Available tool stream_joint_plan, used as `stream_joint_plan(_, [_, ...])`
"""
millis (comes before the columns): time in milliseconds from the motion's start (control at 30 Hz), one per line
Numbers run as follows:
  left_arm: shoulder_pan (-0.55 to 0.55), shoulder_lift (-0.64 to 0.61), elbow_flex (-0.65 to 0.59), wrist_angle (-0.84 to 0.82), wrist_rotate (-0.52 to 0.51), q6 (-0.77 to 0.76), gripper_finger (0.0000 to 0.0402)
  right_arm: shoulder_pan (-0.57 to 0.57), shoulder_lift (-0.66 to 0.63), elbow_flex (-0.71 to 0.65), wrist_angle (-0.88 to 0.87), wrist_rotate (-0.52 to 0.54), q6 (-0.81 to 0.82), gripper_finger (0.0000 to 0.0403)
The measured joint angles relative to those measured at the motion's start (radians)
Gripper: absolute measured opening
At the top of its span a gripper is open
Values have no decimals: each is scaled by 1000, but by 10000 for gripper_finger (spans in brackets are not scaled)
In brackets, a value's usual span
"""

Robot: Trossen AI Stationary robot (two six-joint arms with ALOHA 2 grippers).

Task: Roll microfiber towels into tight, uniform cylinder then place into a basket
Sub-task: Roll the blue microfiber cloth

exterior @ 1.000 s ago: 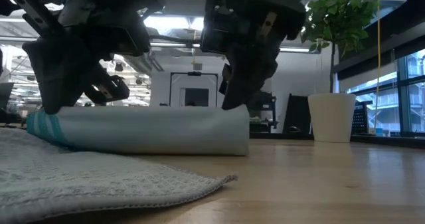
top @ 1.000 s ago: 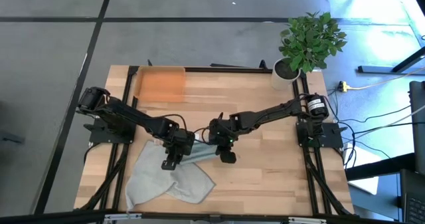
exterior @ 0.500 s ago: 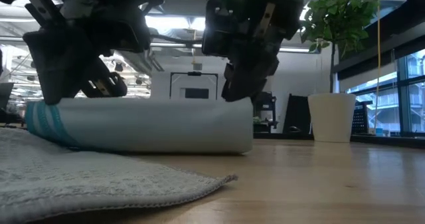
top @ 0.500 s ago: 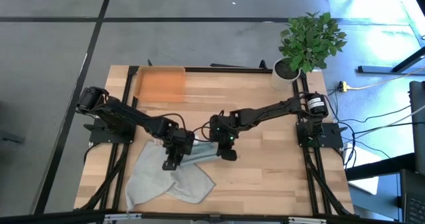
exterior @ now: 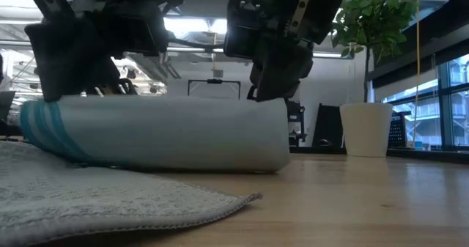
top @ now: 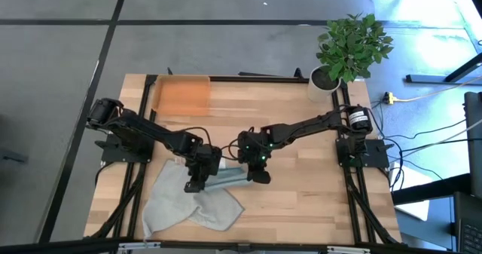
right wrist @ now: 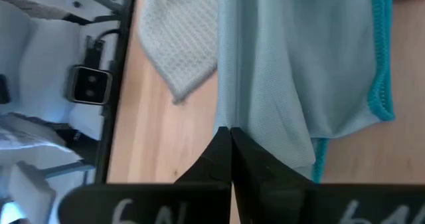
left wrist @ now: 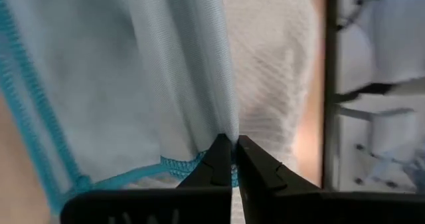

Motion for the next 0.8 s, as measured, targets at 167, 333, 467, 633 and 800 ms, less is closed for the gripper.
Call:
stream_joint_plan(167, [56,0,0,-25,78,5,0,-27,0,1,-5,-22,4,0])
stream_joint_plan(333, [114,0,-2,-73,-5,6,0,-55,0,-1,-17,15,26,0])
stream_joint_plan(467, [136,1,-3,-102,-83,5,0,-66,0,-2,-19,72,30,0])
stream_joint_plan(633, [138,1,-3,-120,-135,4,0,-71,0,-2,-13,126,29,0])
stream_joint_plan(800, [137,1,-4,-122,-159,-2,0,-70,0,-2,-8,216,26,0])
